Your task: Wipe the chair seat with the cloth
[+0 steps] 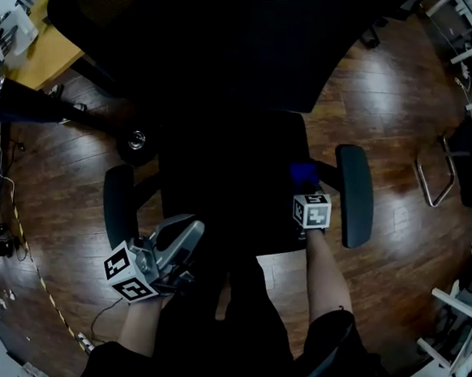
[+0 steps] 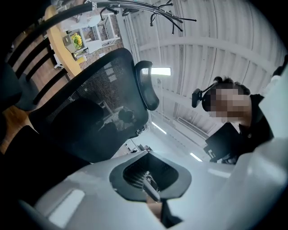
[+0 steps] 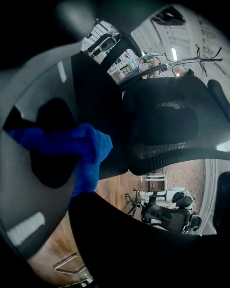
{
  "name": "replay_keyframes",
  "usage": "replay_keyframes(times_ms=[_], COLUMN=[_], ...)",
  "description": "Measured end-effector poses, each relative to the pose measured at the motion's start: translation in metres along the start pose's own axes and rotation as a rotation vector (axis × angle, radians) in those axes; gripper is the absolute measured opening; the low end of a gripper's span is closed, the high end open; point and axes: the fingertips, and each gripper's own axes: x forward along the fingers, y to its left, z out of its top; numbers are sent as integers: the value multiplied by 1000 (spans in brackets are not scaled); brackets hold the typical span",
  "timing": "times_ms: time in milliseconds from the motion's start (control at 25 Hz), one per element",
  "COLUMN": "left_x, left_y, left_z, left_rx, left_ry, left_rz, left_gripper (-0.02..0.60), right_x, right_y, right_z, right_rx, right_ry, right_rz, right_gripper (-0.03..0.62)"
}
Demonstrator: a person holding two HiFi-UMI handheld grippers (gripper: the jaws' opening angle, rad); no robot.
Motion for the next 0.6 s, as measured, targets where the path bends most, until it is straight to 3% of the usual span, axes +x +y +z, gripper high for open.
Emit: replay_keyframes(times_ms=[120, 200, 280, 400, 480, 600], left_x=[-6, -12, -21, -36, -47, -66], left_y=[1, 1, 3, 5, 5, 8], left_z=[3, 9, 17, 25, 31, 37], left_rx=[-2, -2, 1, 9, 17, 28], left_ry=[-13, -33, -57, -99, -130, -165], left_rz=[13, 23, 40, 72, 94, 129], left_gripper=[2, 2, 2, 2, 2, 2], right_x=[-3, -9, -12, -13, -7, 10], right_y=[-2, 7, 43, 136, 198, 280], right_z=[0, 5, 12, 9, -1, -13], right_rx=[22, 103, 222, 345, 329, 242], right_ry=[-21, -50, -109, -121, -72, 4], right_rz=[3, 36, 171, 477, 595, 683], right_gripper=[61, 61, 61, 61, 61, 61])
